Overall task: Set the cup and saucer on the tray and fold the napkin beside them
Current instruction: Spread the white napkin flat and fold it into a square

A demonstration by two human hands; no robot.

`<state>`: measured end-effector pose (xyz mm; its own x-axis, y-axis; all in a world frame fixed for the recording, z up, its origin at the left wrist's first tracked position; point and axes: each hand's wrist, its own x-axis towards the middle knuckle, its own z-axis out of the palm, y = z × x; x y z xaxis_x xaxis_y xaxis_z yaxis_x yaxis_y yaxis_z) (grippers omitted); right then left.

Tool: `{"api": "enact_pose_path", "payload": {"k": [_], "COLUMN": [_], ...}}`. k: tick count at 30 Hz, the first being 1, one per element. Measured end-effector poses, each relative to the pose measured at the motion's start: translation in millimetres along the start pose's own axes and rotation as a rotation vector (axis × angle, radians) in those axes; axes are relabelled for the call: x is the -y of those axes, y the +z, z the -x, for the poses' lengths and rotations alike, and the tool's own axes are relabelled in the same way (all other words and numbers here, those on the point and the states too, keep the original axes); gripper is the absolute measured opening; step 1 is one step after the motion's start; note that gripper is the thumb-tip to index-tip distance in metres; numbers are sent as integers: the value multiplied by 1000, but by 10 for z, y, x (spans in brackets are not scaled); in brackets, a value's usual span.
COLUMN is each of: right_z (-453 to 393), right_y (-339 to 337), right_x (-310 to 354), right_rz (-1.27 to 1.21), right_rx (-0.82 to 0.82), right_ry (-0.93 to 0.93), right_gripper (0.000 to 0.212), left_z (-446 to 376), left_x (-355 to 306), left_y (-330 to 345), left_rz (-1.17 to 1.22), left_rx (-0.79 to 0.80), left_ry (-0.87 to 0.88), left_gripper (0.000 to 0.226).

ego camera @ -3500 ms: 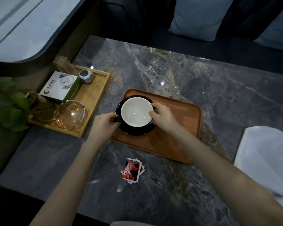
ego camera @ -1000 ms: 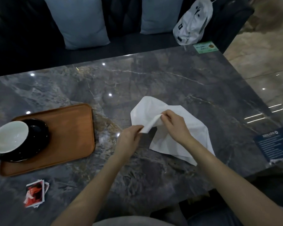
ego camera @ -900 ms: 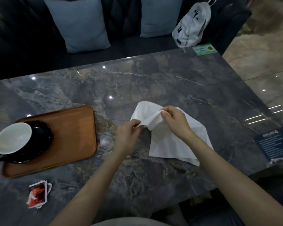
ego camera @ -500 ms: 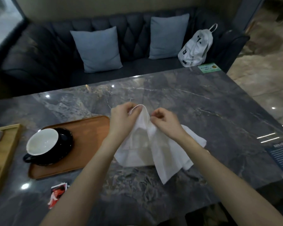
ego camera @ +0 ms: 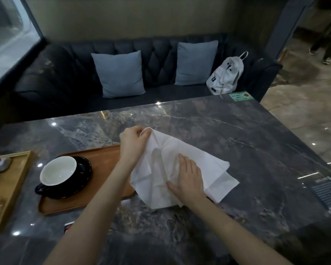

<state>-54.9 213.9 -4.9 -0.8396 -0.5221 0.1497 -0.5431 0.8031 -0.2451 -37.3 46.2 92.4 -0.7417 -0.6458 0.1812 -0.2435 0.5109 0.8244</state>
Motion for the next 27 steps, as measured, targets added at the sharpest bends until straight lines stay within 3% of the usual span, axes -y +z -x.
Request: {"api": "enact_pose_path", "payload": {"k": [5,9,12,15,21,27], "right_z": [-4,39,5,-108,-298,-475], "right_y": [82,159,147,86,-344,-922], "right_x": [-67,31,114,36,-169,-339], "right_rz": [25,-3,29,-99,-631,-715], "right_rx": [40,95,50,-43,-123,81], "right_ry": [-47,-44,-18,31,199,81], "right_gripper": [46,52,23,9,17,39], "left_z": [3,28,44,47,32,81], "left_x": [138,168,162,171,289,357], "left_y": [-59,-73,-82,-130,-179,-290], "left_rz": [25,30,36,46,19,-41], "left_rx": [-10,1,5,-7,20,224], "left_ry": [-28,-29,-24,-28,-20,56], "left_gripper": [31,28,27,24,30,26]}}
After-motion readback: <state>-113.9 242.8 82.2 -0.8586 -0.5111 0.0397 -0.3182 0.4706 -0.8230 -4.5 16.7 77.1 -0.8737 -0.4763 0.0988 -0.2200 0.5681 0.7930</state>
